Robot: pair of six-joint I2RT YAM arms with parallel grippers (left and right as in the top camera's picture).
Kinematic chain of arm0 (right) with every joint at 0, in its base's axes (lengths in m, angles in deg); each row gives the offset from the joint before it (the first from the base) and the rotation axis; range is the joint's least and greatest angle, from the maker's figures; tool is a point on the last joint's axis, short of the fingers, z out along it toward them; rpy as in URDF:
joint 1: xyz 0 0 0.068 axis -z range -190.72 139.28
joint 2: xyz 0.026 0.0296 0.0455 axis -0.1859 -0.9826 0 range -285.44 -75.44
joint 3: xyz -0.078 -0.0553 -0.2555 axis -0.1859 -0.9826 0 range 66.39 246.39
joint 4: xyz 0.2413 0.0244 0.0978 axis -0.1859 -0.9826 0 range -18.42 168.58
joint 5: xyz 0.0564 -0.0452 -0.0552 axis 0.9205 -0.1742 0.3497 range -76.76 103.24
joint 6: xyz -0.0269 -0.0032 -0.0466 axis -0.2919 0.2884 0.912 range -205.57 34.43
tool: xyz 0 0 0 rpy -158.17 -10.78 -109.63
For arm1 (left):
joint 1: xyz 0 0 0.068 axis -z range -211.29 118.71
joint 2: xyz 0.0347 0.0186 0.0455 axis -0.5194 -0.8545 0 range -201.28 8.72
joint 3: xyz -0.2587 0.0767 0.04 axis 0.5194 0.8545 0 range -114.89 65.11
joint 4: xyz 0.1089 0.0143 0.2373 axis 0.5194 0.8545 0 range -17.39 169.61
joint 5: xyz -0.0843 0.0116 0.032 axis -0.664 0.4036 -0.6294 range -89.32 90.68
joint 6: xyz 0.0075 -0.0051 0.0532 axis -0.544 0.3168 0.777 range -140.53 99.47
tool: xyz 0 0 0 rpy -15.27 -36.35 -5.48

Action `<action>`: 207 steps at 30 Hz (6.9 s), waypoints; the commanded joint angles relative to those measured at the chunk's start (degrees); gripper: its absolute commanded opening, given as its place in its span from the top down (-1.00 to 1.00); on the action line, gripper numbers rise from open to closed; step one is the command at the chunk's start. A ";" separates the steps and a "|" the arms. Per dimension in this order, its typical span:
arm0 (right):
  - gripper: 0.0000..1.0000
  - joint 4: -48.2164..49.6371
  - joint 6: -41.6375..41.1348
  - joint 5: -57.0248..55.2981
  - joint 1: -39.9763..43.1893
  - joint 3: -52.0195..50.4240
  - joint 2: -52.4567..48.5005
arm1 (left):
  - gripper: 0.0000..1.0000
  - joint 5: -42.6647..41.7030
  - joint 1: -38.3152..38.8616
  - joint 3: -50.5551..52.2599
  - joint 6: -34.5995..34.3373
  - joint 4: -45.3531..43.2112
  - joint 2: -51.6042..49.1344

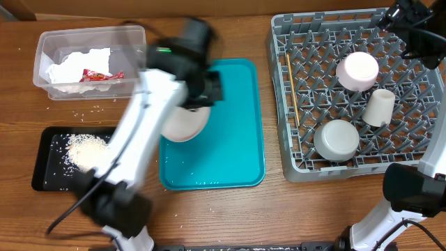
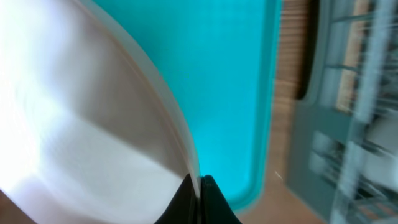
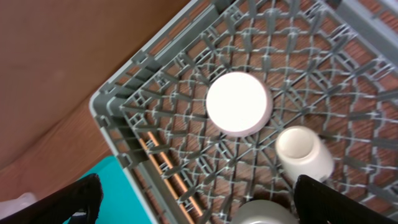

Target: Sort waste into correct bins and load items into the dishwasher

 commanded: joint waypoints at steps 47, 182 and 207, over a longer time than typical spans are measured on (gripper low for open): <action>-0.25 1.86 -0.52 10.27 -40.79 -2.89 -26.32 | -1.00 9.64 -42.56 -40.13 -5.42 20.59 -9.81; -1.00 -9.07 7.91 -9.14 -28.50 -28.20 50.10 | -1.00 10.05 -42.71 -40.13 -5.44 20.70 -9.81; -1.00 39.06 6.05 -14.93 -16.17 -95.76 99.51 | -1.00 10.05 -42.73 -40.13 -5.44 20.70 -9.81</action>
